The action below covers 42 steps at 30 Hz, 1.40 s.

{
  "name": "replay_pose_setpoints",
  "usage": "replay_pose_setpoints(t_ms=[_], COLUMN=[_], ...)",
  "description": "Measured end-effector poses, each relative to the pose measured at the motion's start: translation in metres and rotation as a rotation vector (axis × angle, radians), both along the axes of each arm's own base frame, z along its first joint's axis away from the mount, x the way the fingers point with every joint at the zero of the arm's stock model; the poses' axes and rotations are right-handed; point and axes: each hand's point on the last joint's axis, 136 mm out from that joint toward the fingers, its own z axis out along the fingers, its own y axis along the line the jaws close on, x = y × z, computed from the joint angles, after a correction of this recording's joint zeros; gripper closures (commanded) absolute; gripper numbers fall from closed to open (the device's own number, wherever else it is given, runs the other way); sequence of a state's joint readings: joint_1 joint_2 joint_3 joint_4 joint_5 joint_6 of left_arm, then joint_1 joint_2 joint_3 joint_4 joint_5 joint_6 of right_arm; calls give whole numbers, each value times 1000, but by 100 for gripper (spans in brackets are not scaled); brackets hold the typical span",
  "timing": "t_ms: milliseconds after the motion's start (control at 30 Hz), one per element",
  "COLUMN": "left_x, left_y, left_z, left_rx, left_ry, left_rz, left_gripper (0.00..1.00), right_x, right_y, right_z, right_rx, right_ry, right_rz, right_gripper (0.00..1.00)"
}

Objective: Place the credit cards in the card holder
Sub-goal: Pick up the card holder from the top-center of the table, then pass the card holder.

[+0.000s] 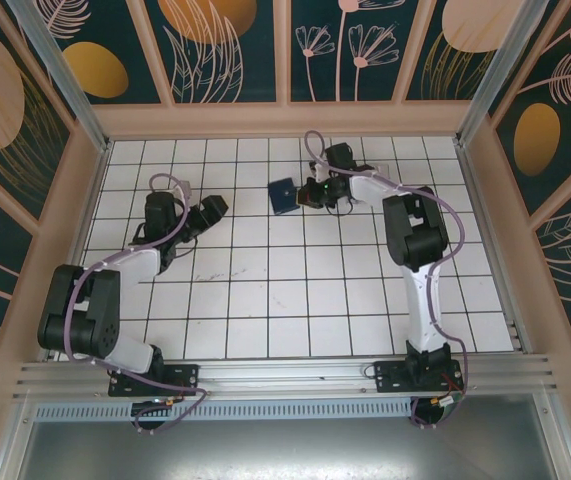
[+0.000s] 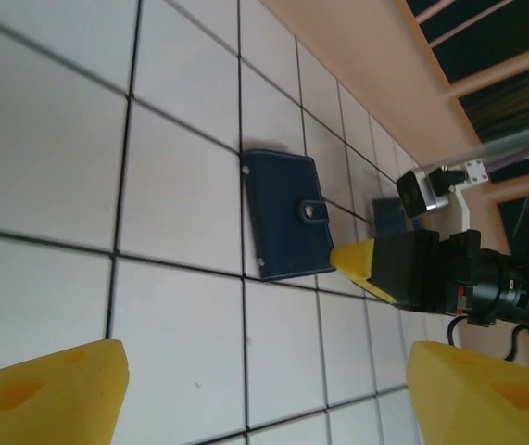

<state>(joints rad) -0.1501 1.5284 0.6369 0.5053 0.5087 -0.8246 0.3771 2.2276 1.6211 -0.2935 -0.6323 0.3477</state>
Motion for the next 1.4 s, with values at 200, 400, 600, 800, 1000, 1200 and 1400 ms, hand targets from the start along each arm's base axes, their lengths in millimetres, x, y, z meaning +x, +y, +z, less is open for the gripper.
replay_pose_setpoints(t_ms=[200, 400, 600, 800, 1000, 1200, 1400], left_x=[-14, -11, -9, -8, -4, -1, 0], left_y=[-19, -32, -37, -37, -35, -35, -35], left_z=[-21, 18, 41, 32, 29, 31, 38], left_rx=[-154, -306, -391, -402, -390, -394, -401], left_ry=[83, 11, -24, 18, 32, 28, 0], left_rz=[-75, -137, -159, -147, -127, -119, -124], left_gripper=[23, 24, 27, 27, 41, 67, 100], right_x=[-37, -43, -48, -65, -79, -102, -111], right_y=[33, 50, 64, 77, 85, 95, 93], right_z=[45, 94, 114, 123, 125, 130, 134], right_rx=[180, 343, 421, 476, 498, 516, 511], right_ry=[6, -36, -41, -23, -9, -9, -19], right_rz=[55, 83, 120, 174, 215, 274, 283], right_gripper=[100, 100, 100, 100, 100, 100, 96])
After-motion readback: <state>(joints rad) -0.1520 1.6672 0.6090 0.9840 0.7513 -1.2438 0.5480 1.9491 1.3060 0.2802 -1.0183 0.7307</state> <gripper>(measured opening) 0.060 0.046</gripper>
